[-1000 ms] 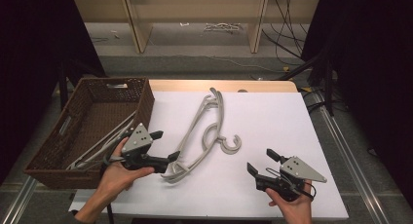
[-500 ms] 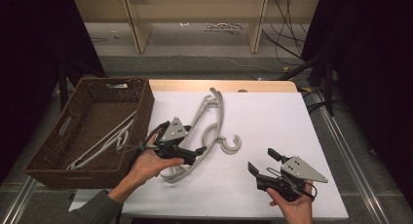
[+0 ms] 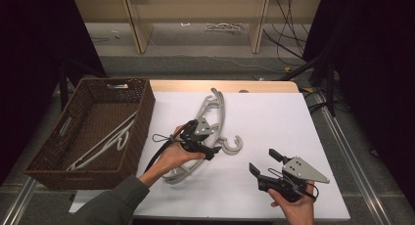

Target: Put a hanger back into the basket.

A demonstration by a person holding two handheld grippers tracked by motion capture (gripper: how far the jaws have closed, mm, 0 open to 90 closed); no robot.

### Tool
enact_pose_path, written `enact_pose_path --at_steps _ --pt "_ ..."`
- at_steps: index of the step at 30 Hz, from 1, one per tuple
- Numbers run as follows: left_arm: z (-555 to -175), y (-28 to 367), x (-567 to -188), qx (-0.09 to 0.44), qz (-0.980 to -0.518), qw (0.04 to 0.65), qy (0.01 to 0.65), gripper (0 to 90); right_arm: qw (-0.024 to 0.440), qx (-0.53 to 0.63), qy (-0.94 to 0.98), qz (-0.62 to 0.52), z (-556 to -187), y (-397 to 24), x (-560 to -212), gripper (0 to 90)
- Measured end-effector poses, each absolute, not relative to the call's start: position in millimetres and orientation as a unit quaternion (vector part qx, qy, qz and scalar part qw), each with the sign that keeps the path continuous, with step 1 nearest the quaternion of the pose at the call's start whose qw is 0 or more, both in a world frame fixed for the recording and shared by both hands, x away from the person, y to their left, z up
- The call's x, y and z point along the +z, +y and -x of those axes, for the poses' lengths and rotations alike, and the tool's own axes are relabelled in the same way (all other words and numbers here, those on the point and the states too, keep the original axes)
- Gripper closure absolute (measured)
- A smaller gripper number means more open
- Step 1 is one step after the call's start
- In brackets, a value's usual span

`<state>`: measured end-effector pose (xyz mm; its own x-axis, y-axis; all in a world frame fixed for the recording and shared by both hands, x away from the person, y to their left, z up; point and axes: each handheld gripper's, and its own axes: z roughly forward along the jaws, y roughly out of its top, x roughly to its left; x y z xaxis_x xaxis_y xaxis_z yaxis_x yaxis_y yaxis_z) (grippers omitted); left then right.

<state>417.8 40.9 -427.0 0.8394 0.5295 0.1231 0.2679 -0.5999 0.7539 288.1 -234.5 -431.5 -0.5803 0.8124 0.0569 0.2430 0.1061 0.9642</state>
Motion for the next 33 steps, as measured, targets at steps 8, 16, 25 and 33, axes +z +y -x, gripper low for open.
enact_pose_path --at_steps 8,16,25,33 --pt "-435 26 -445 0.183 -0.888 0.354 0.230 29.8 0.259 0.544 0.702 -0.380 -287 -235 -430 19.7" --pt "-446 18 -459 0.180 -0.896 0.333 0.233 41.3 0.257 0.554 0.696 -0.378 -288 -235 -431 19.8" --pt "-455 15 -467 0.171 -0.904 0.309 0.241 51.0 0.258 0.544 0.704 -0.378 -287 -235 -430 19.8" --pt "-461 11 -469 0.166 -0.910 0.287 0.250 56.2 0.258 0.538 0.707 -0.379 -287 -234 -429 19.9"
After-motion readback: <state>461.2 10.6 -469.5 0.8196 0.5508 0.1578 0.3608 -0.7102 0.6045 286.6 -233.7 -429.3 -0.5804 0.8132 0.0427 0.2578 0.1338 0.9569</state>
